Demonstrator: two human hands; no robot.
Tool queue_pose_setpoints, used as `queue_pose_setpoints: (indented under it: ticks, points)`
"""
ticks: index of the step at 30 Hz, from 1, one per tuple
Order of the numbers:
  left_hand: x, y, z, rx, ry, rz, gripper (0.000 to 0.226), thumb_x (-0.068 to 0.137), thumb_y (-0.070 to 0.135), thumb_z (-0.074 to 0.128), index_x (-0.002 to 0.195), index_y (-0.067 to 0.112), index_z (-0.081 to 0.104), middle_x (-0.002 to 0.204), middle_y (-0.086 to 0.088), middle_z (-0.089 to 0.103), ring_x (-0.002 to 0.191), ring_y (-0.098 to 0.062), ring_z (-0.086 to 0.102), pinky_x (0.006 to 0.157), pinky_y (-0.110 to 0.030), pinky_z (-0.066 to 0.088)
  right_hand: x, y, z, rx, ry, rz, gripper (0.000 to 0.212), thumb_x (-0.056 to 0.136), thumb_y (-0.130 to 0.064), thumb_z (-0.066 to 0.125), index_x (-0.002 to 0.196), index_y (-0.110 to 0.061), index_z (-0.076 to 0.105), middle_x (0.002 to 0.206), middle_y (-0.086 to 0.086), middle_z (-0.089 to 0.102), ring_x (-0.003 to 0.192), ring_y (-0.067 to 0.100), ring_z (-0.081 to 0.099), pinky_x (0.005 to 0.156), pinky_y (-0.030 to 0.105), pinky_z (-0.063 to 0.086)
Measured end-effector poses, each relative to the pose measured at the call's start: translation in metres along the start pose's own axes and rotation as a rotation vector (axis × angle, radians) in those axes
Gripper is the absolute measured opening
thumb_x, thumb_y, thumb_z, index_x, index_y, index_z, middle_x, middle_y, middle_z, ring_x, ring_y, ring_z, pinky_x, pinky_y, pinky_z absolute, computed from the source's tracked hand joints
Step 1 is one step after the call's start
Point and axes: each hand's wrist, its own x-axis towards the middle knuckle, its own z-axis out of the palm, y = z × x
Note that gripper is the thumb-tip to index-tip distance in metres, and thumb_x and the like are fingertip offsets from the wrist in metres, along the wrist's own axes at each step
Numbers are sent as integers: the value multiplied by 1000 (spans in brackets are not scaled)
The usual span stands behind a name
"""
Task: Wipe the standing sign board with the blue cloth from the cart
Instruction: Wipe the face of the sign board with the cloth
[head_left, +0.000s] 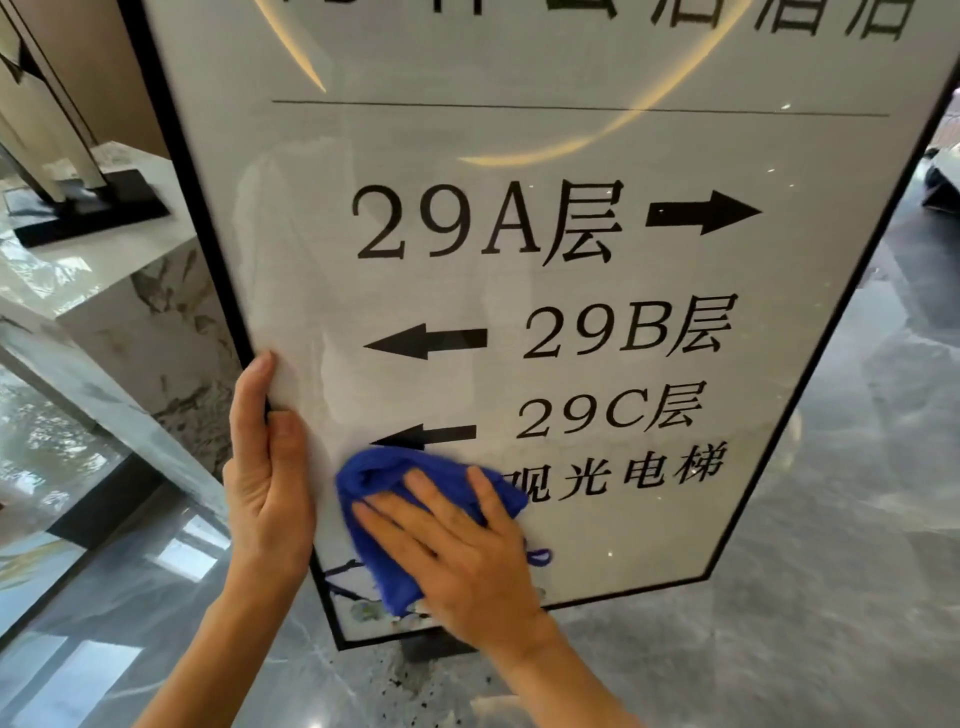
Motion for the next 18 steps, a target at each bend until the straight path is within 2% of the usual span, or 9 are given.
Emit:
queue_pose_setpoints:
  ticks: [3,6,10,14,16,18]
  points:
    - [2,0,0,-3,16,2,36,110,39,34,142,56,36,128,44,49,104,23,51,85,0,44,-13,60,-28,-22,-20,30,65,98,-35,56,156,-32,27,159,-15,36,153,12,21,125,49,10]
    - [-3,-2,1,24,29,-18,35,106,51,34,141,58,35,132,43,46,110,22,48,92,-2,42,-23,125,-58,-69,43,117,58,101,-35,49,155,-30,30,151,-6,43,154,14,20,123,52,17]
    - [-27,-13,2,78,23,-43,42,106,38,33,138,66,33,133,48,42,114,24,43,98,-1,36,-40,189,-84,-75,166,230,51,105,-28,43,155,-32,33,155,-3,39,152,20,27,120,59,24]
    - [-38,-19,3,81,12,-58,47,105,33,32,135,68,32,132,49,40,113,23,42,96,-1,37,-53,199,-82,2,206,342,53,105,-25,40,157,-32,29,166,-15,22,155,22,19,121,65,13]
    - [-38,-20,4,87,30,-28,50,105,29,31,136,68,32,135,48,38,118,24,40,98,0,34,-54,183,-69,87,269,446,51,106,-24,38,157,-26,30,166,-16,19,156,23,13,118,73,11]
    - [-39,-22,4,98,37,-11,52,106,25,31,138,66,32,139,47,36,123,22,37,103,-2,30,-52,158,-53,120,306,503,49,108,-23,37,156,-21,31,167,-14,18,156,24,10,118,73,12]
